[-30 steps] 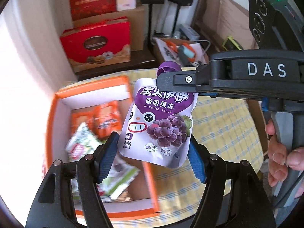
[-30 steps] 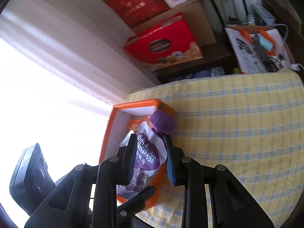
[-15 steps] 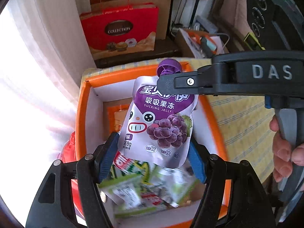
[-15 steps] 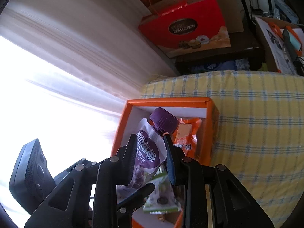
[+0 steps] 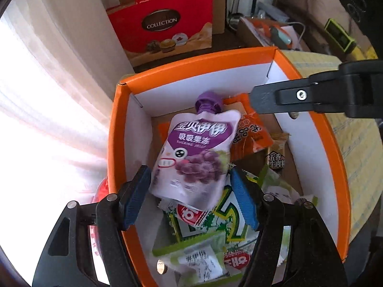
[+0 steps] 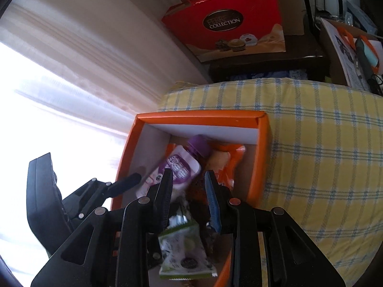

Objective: Organize objects
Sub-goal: 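Carry the jelly pouch with the left gripper into the orange box and release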

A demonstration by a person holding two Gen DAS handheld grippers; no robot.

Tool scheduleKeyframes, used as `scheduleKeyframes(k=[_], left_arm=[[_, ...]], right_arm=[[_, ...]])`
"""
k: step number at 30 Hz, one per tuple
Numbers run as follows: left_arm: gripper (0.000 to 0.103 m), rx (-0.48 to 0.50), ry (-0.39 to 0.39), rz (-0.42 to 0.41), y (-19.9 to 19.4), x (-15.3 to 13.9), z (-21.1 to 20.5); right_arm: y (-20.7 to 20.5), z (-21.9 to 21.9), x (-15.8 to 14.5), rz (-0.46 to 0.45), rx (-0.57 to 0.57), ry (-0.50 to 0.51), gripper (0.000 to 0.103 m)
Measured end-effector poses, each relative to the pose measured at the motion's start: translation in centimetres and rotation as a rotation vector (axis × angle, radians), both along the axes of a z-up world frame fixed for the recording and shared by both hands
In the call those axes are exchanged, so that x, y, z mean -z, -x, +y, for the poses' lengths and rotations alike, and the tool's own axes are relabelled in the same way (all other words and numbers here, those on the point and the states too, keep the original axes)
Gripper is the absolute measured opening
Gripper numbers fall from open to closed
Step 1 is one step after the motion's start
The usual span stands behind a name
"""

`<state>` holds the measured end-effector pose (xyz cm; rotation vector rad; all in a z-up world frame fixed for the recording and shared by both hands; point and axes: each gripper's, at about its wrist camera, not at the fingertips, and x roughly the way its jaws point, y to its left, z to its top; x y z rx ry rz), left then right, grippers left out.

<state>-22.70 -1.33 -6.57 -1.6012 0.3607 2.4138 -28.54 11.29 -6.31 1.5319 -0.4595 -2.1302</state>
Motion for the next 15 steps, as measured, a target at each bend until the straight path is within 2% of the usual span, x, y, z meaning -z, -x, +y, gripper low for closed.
scheduleKeyframes(k=[4, 6, 8, 12, 15], left_arm=[[0.066, -0.023, -0.031, 0.015, -0.9, -1.5, -0.7], [0.067, -0.04, -0.059, 0.029, -1.4, -2.3, -1.0], [0.076, -0.062, -0.096, 0.048, -2.0, -3.2, -1.5], [0.078, -0.082, -0.131, 0.072, -2.4, -4.2, -1.8], [0.085, -0.09, -0.147, 0.088, -3.0, -4.7, -1.9]], right_arm=[[-1.2, 0.3, -1.3, 0.039, -0.01, -0.04, 0.03], [-1.8, 0.4, -2.0, 0.068, -0.013, -0.069, 0.034], [-2.6, 0.4, -2.8, 0.102, -0.017, -0.099, 0.036], [-3.8, 0.3, -3.6, 0.146, -0.033, -0.154, 0.041], [-4.8, 0.4, -4.2, 0.183, -0.036, -0.194, 0.045]])
